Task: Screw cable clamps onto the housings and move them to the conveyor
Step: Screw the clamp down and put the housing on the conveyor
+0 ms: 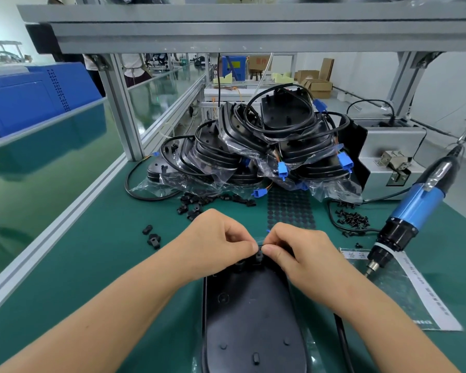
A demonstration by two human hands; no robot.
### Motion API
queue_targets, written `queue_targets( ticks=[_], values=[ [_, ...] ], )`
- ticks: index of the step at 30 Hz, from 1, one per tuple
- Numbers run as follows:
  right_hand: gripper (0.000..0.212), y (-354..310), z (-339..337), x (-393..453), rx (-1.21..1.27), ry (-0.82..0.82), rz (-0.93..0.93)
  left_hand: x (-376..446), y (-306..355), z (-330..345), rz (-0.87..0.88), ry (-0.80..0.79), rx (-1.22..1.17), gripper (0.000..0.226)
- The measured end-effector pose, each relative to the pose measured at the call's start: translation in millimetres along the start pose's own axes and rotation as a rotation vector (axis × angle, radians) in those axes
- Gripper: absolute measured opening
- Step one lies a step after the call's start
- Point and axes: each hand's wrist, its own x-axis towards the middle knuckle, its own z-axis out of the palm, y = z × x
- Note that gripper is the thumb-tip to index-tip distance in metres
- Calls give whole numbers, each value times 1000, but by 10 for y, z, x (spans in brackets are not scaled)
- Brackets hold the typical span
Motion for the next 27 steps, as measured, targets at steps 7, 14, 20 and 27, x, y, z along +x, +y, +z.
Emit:
queue_targets(
  ticks=[7, 14, 20, 27],
  values=[
    [16, 36, 1, -23, 96, 2, 34, 45, 53, -33, 22, -45, 156, 9],
    [10, 161, -38, -137, 38, 253, 145, 100, 80, -44, -35, -77, 159, 9],
    [15, 447, -443, -296, 249, 930, 413, 111, 87, -70, -35, -139, 195, 9],
    [17, 756, -532, -330, 396, 1149, 601, 325, 304, -176, -55, -262, 128, 10]
  ],
)
